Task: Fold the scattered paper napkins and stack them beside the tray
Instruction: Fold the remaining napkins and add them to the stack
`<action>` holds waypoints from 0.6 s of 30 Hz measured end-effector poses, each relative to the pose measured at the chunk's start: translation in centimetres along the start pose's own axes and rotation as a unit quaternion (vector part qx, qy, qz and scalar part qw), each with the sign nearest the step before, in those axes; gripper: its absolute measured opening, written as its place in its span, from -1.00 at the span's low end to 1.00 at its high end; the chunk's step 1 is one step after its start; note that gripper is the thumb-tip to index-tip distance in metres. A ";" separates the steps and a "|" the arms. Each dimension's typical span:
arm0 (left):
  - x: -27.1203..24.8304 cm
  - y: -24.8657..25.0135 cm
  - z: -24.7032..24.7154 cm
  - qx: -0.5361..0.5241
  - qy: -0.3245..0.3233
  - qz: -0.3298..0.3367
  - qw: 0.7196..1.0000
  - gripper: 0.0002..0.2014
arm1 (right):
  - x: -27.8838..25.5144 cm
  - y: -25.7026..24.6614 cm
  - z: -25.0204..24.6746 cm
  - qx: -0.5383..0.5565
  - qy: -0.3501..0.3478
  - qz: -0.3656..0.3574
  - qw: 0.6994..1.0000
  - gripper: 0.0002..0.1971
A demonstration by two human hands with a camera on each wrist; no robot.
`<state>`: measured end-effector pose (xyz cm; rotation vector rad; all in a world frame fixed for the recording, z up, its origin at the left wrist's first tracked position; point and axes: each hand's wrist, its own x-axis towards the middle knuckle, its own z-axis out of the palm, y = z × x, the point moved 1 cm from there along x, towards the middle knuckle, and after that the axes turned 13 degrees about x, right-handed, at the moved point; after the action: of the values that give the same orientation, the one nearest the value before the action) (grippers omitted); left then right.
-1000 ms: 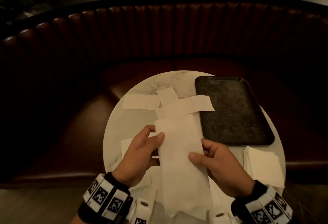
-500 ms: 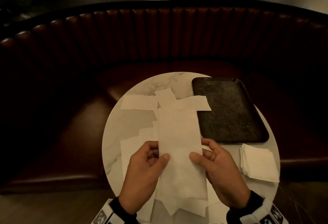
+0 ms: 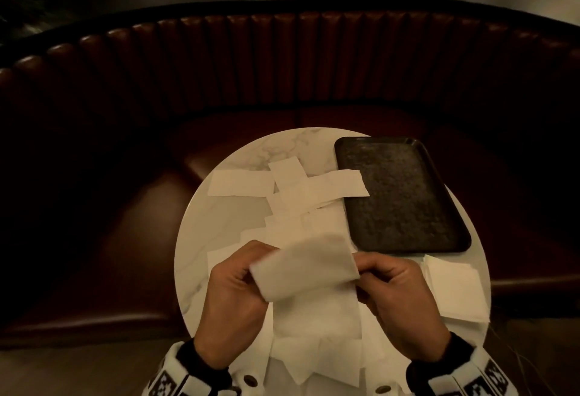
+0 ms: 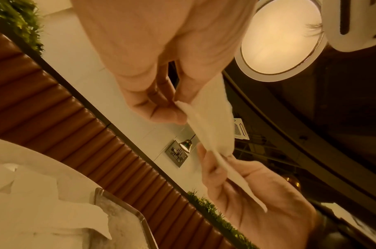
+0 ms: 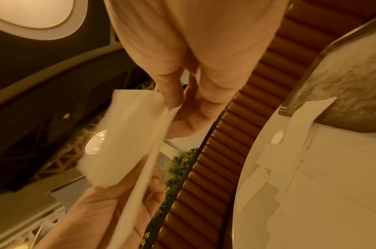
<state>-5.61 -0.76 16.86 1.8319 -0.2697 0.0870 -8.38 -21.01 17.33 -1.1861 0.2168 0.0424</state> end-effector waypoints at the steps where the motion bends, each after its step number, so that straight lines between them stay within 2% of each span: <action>1: 0.2 -0.1 -0.1 0.001 -0.006 -0.004 1.000 -0.62 | 0.0 -0.2 -0.1 0.013 0.004 0.009 1.000 -0.67; 3: 0.4 -0.1 -0.1 -0.004 -0.017 -0.037 0.999 -0.64 | 0.0 -0.5 -0.1 0.025 0.000 0.031 0.999 -0.73; 5: 0.6 0.1 0.0 -0.062 -0.033 -0.103 0.992 -0.69 | 0.0 -0.5 -0.3 0.032 0.001 0.049 0.998 -0.73; 7: 0.9 0.3 0.2 -0.156 -0.061 -0.183 0.969 -0.72 | 0.1 -0.3 -0.3 0.047 0.009 0.059 0.997 -0.72; 9: 1.1 0.4 0.4 -0.178 -0.076 -0.226 0.955 -0.67 | 0.2 0.0 -0.5 0.061 0.012 0.068 0.996 -0.72; 11: 0.9 0.3 0.9 -0.106 -0.096 -0.213 0.967 -0.56 | 0.1 0.0 -0.2 0.073 0.008 0.073 0.995 -0.76; 15: 0.4 0.1 1.9 -0.061 -0.111 -0.186 0.974 -0.69 | -0.1 0.0 0.2 0.061 0.014 0.065 0.996 -0.76; 18: 0.3 0.3 2.2 -0.079 -0.097 -0.203 0.971 -0.74 | 0.0 0.4 -0.3 0.032 0.034 0.056 0.997 -0.69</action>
<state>-5.58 -3.01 16.63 1.7025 -0.0315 -0.3899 -8.46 -21.10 16.82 -1.1124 0.3426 0.0926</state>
